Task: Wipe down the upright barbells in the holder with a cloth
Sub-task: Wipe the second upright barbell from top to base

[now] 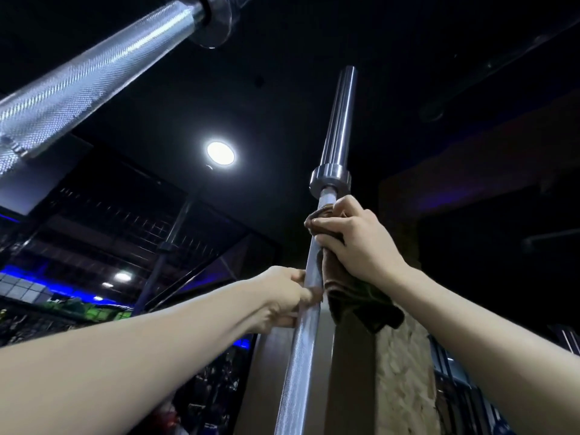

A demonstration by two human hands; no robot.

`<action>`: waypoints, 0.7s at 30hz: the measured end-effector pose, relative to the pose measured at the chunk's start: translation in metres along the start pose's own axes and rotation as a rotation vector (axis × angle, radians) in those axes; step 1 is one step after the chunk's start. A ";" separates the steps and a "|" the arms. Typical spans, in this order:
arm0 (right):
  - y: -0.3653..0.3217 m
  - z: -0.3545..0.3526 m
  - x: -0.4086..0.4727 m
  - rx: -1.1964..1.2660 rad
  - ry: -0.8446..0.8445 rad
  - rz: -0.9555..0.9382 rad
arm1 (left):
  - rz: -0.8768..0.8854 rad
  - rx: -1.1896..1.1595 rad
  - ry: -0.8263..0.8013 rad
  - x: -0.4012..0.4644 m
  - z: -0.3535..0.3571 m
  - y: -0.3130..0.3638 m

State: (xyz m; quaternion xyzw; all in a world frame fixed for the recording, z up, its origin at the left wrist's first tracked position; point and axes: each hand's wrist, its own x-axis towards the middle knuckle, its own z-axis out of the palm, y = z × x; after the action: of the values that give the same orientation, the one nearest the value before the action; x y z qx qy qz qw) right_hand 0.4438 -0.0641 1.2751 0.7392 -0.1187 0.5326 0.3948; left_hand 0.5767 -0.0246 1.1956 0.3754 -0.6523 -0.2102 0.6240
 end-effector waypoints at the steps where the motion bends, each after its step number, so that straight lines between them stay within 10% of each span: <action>1: 0.000 0.000 0.001 -0.028 -0.007 0.000 | -0.001 0.000 0.011 -0.001 0.000 0.001; 21: -0.008 0.006 0.045 -0.136 0.081 0.060 | -0.006 0.017 0.066 -0.014 -0.010 0.002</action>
State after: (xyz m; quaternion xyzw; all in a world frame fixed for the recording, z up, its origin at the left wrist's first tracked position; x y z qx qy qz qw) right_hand 0.4711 -0.0519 1.3102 0.6846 -0.1607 0.5643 0.4325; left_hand 0.5848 -0.0115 1.1892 0.3892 -0.6320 -0.1942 0.6414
